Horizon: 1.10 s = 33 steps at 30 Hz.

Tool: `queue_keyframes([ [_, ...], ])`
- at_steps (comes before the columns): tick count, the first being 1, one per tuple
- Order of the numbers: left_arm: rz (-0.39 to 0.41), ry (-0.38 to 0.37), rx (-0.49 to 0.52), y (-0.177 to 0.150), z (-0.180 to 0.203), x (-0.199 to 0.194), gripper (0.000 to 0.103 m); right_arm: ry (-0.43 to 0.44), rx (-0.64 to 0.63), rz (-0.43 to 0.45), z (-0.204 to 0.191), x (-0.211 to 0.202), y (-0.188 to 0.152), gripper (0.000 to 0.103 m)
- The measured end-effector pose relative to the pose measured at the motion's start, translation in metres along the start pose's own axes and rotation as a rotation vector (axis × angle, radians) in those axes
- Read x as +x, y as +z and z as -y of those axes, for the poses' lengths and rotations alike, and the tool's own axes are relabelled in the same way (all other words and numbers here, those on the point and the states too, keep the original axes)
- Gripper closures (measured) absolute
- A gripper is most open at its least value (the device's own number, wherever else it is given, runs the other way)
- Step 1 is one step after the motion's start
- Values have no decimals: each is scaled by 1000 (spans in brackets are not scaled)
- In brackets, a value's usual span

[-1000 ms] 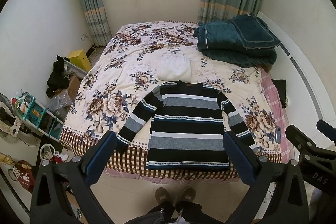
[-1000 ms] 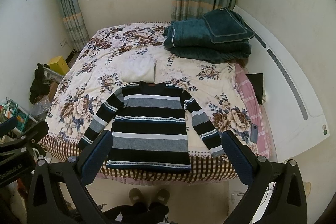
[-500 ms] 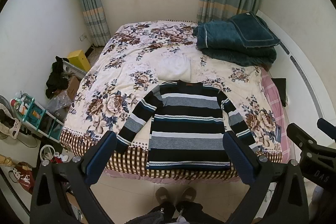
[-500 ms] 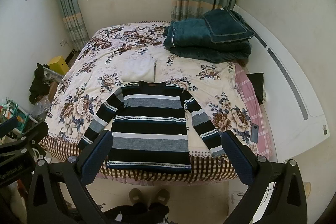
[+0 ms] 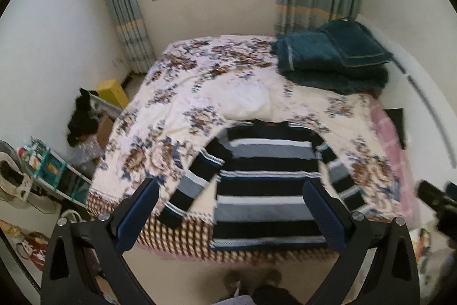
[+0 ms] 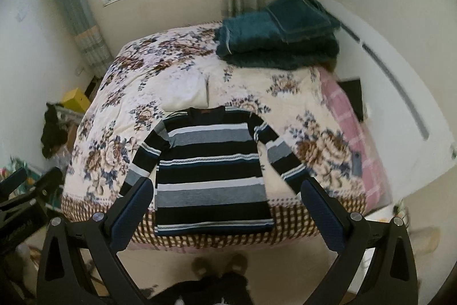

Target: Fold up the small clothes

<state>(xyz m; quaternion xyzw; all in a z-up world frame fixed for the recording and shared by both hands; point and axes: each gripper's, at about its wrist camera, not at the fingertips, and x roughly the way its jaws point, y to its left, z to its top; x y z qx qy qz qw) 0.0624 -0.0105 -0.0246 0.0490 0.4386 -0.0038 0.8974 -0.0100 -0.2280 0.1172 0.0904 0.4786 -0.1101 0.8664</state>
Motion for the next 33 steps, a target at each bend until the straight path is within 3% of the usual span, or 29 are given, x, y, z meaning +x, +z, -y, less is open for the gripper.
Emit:
queue_keyframes([
  [6,-35,71,41,-2,21,93,0,-154,232,-112,106,113,-20,0],
  [11,-99,139,57,-12,47,180,0,-247,460,-229,240,219,-43,0],
  [16,-204,213,60,-26,84,267,0,-293,663,-346,383,346,-89,0],
  [20,-267,241,97,-50,120,348,0,-254,758,-451,454,464,-126,0],
  [24,-375,239,119,-82,141,419,0,-145,822,-538,474,566,-161,1],
  [25,-402,240,123,-91,146,437,0,-109,858,-550,476,583,-169,6],
  [27,-441,248,139,-107,155,466,0,-40,925,-578,476,610,-184,27],
  [29,-460,242,156,-116,164,488,0,-17,916,-570,471,621,-188,77],
  [31,-469,223,167,-121,174,506,0,14,881,-533,468,619,-181,92],
  [33,-469,199,170,-121,183,517,0,3,837,-486,473,605,-168,94],
])
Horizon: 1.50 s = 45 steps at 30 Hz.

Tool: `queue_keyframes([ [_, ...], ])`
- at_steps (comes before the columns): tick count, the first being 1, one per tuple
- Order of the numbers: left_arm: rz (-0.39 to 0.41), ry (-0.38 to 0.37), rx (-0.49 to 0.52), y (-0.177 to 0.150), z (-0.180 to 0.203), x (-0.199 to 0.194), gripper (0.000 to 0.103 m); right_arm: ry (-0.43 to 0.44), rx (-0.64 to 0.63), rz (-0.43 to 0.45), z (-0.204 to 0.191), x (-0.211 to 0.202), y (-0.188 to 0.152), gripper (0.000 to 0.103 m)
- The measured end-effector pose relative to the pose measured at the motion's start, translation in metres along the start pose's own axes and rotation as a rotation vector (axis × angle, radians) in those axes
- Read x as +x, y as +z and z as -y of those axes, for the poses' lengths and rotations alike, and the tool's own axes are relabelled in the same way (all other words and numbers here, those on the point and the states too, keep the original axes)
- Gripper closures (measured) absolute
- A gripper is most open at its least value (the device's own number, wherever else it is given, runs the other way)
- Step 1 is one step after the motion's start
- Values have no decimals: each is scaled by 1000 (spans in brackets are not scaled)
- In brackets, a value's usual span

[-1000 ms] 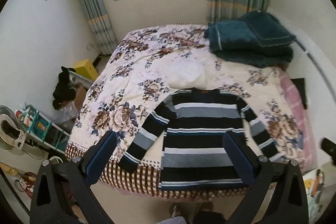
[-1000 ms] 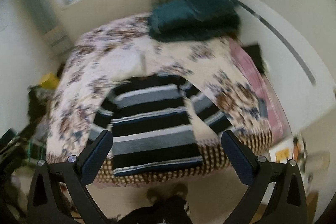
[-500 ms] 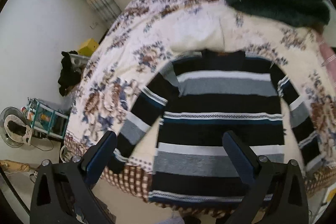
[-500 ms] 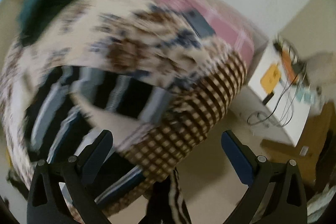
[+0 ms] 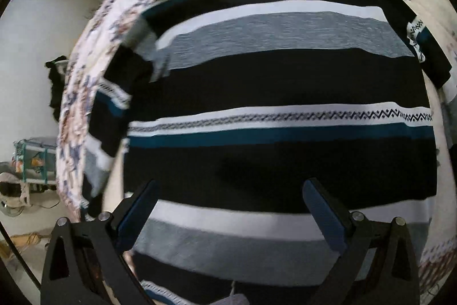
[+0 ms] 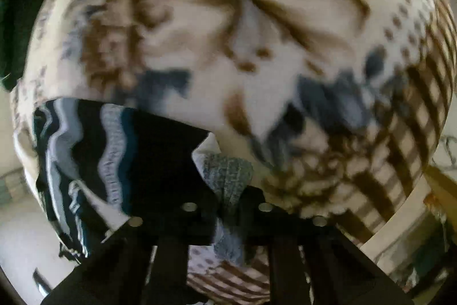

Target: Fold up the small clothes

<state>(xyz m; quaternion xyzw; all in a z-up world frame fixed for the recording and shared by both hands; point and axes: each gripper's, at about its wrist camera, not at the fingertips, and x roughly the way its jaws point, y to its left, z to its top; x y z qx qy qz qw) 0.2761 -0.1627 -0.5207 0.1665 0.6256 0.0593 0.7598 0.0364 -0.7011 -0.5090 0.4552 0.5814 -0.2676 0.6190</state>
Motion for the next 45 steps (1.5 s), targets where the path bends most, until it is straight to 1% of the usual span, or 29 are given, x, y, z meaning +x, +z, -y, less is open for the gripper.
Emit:
queue_keyframes([
  [2,10,-26,6,6,10,3,0,4,-27,59,0,-27,12,94],
  [4,16,-59,6,12,17,3,0,-18,-52,121,3,-51,31,94],
  [6,26,-75,8,20,26,3,0,-37,-63,144,2,-63,53,94],
  [8,36,-91,6,27,33,0,0,-59,-84,165,-6,-65,79,94],
  [9,40,-95,2,30,35,-1,0,-68,-96,155,-11,-63,91,93],
  [10,41,-97,-2,33,35,-1,0,-87,-100,135,-16,-57,109,88],
  [11,42,-100,-5,35,37,-1,0,-102,-83,119,-17,-53,124,76],
  [12,42,-100,-7,37,35,0,0,-119,-56,111,-14,-51,135,69],
  [13,40,-97,-8,39,35,1,0,-118,-16,124,-8,-49,140,60],
  [14,40,-93,-7,40,34,4,0,-100,10,133,-2,-51,142,51],
  [15,39,-87,-7,40,33,6,0,-74,44,139,4,-51,142,45],
  [16,35,-79,-9,39,31,10,0,-34,86,137,13,-48,139,36],
  [18,7,-64,-22,37,26,23,0,42,163,111,30,-33,131,35],
  [19,-4,-59,-29,37,24,27,0,63,206,97,38,-20,126,35],
  [20,-16,-54,-37,35,21,33,0,101,244,98,46,-9,123,35],
  [22,-37,-43,-47,33,16,41,0,204,322,136,60,6,117,35],
  [24,-46,-37,-54,32,11,46,0,308,361,154,63,21,119,33],
  [25,-53,-32,-60,31,9,49,0,319,365,169,61,23,119,33],
  [26,-58,-32,-65,31,8,51,0,340,355,189,56,25,121,36],
  [27,-61,-33,-71,32,6,52,0,353,335,189,50,27,124,46],
  [28,-64,-32,-78,32,4,54,0,363,296,167,42,29,128,94],
  [29,-65,-31,-81,32,4,54,0,366,263,153,33,28,131,93],
  [32,-54,-40,-90,35,2,53,0,343,243,231,22,6,144,93],
  [33,-48,-48,-96,36,1,52,0,352,259,271,24,-6,150,93],
  [35,-40,-67,-109,37,0,51,0,392,276,299,23,-20,164,93],
  [37,-41,-78,-121,37,-3,52,0,390,239,287,7,-24,174,93],
  [39,-41,-89,-138,36,-7,52,0,403,206,274,-10,-29,176,93],
  [41,-41,-99,-160,35,-15,53,0,454,190,261,-33,-32,176,93],
  [45,-33,-96,-206,31,-42,57,0,557,143,236,-97,-39,153,93],
])
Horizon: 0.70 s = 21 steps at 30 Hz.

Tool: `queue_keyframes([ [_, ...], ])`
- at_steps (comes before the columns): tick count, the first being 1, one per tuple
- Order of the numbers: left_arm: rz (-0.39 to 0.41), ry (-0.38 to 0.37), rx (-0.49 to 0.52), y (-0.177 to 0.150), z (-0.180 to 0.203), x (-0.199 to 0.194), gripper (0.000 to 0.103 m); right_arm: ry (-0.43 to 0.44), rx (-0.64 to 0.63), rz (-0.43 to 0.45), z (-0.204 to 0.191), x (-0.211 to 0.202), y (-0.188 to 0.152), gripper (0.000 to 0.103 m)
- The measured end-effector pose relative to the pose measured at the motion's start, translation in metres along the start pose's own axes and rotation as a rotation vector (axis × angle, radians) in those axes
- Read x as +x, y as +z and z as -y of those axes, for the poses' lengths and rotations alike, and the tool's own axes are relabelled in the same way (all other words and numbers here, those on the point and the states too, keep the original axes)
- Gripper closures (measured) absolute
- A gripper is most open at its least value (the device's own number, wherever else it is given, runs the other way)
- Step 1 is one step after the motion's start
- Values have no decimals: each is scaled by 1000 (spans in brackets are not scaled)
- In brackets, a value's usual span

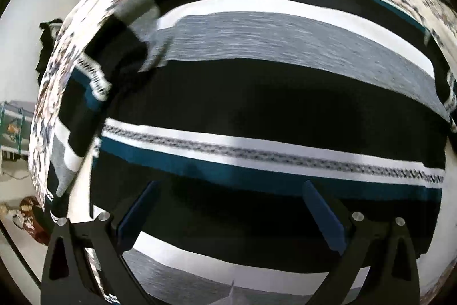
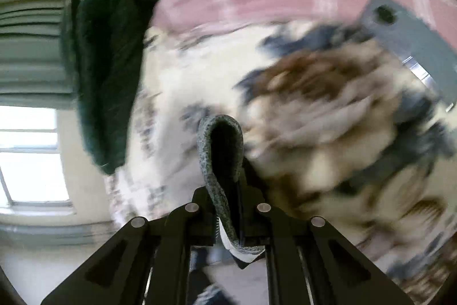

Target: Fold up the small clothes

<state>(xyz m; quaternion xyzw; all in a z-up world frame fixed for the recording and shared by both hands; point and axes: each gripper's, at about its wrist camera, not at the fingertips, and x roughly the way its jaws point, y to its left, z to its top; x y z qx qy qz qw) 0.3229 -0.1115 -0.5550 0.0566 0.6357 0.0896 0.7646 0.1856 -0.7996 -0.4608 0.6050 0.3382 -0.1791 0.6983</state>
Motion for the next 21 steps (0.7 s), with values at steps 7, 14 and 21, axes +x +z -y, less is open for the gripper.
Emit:
queue_keyframes([
  [7,22,100,-134,9,-97,9,0,-70,-379,-159,-158,98,-147,93],
  [14,48,227,-282,-7,-239,14,0,-214,-780,-355,-266,254,-364,93],
  [21,42,293,-397,-44,-349,24,0,-309,-1127,-525,-301,369,-606,93],
])
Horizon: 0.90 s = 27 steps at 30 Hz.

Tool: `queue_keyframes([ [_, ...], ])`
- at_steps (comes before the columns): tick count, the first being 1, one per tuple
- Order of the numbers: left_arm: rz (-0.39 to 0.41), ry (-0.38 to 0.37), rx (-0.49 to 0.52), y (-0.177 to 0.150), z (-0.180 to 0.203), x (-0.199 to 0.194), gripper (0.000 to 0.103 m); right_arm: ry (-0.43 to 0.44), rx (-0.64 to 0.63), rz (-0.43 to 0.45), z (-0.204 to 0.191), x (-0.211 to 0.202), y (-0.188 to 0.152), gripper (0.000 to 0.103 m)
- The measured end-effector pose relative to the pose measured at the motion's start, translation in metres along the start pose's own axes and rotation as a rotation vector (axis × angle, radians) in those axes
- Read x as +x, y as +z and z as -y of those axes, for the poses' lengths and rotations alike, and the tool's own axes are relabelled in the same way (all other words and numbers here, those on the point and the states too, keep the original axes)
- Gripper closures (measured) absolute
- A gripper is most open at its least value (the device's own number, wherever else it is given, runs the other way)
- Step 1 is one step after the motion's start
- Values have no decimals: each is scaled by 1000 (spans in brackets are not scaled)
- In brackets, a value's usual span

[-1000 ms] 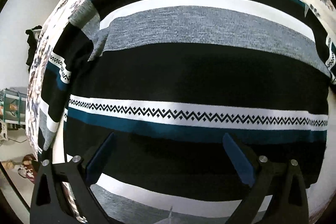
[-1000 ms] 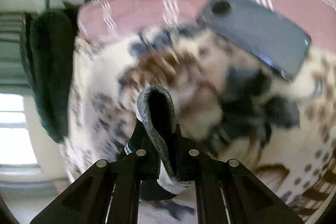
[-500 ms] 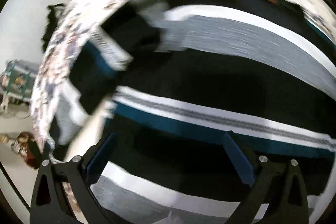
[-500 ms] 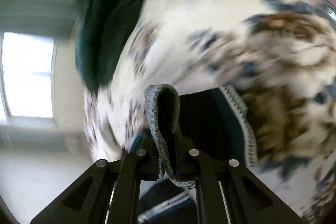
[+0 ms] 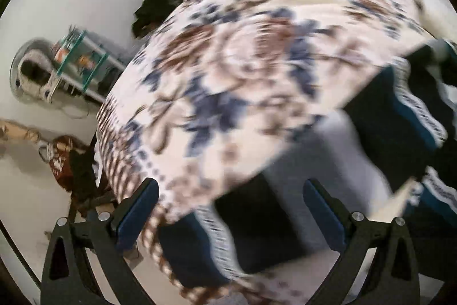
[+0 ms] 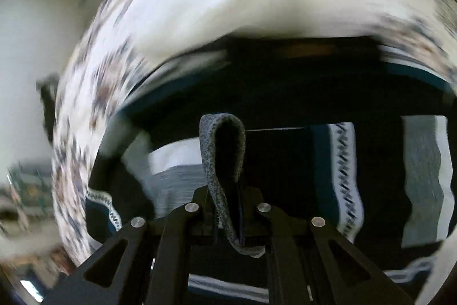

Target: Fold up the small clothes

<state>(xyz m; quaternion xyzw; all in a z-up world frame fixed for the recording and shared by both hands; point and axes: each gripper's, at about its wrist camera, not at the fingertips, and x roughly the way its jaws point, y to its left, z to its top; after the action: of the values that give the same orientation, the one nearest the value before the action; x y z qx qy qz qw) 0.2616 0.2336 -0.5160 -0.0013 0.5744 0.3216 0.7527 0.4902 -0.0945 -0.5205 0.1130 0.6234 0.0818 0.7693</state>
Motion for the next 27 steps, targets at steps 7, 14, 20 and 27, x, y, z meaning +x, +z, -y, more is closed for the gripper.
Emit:
queue_keyframes([
  [7,-125,-108,-109,-20,-61,41,0,-139,-136,-75,-69,59,-20,89],
  [14,-251,-397,-327,-56,-111,66,0,100,86,-120,-8,-9,-58,38],
  [20,-415,-474,-439,-83,-97,118,2,50,264,-141,51,-52,-108,38],
  [27,-367,-460,-456,-79,-89,118,21,13,361,-220,81,-32,-156,38],
])
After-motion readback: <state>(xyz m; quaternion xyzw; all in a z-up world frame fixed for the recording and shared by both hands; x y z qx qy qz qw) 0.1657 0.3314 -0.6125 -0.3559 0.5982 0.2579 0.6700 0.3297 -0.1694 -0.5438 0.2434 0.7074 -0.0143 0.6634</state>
